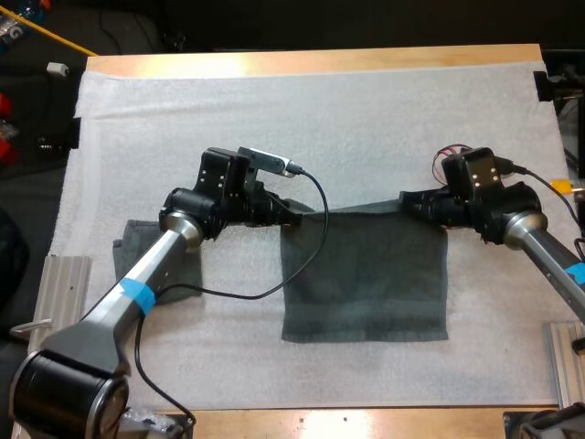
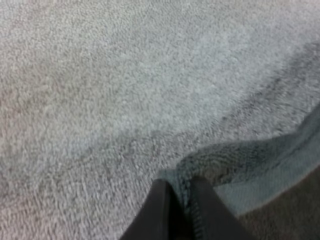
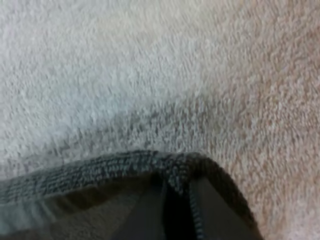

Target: Pick towel from pile, fold and stack

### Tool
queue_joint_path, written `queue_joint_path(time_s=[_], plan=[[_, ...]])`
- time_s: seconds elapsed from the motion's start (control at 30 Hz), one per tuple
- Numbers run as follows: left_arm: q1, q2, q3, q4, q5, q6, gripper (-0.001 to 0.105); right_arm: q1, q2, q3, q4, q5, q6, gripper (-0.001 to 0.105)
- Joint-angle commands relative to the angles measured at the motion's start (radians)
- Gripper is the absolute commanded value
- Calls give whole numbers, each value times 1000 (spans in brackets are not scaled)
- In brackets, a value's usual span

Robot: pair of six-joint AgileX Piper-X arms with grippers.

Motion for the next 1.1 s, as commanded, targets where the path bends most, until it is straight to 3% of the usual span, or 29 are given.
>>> queue_joint_path(time_s=[0.0, 0.03, 0.13, 0.2, 0.23, 0.27, 0.37, 0.43, 0.53, 0.87, 1.07], plan=[[2, 7, -2, -25, -5, -15, 0, -11, 6, -1, -15, -13, -2, 3], [2, 9, -2, -27, -5, -24, 0, -11, 9, -1, -15, -16, -2, 5], [2, 22, -2, -51, -5, -74, 2, -17, 22, -1, -31, -16, 2, 35], [2, 22, -2, -82, -5, -94, 11, -22, 24, -1, -52, -31, 5, 64], [2, 22, -6, -86, 0, -99, 14, -23, 24, -1, -55, -34, 3, 70], [2, 22, -16, -91, 10, -114, 24, -26, 24, -5, -61, -34, -3, 74], [2, 22, -50, -92, 45, -124, 50, -27, 22, -17, -57, -23, -35, 67], [2, 17, -69, -79, 92, -124, 61, -27, 13, -28, -32, -24, -49, 61], [2, -13, -81, -48, 115, -124, 61, -27, -17, -34, 11, -24, -53, 56], [2, -222, -81, 241, 92, -25, 56, -20, -230, -34, 284, -28, -113, 56], [-10, -347, -81, 369, 92, -20, 51, -20, -358, -34, 430, -30, -140, 56]])
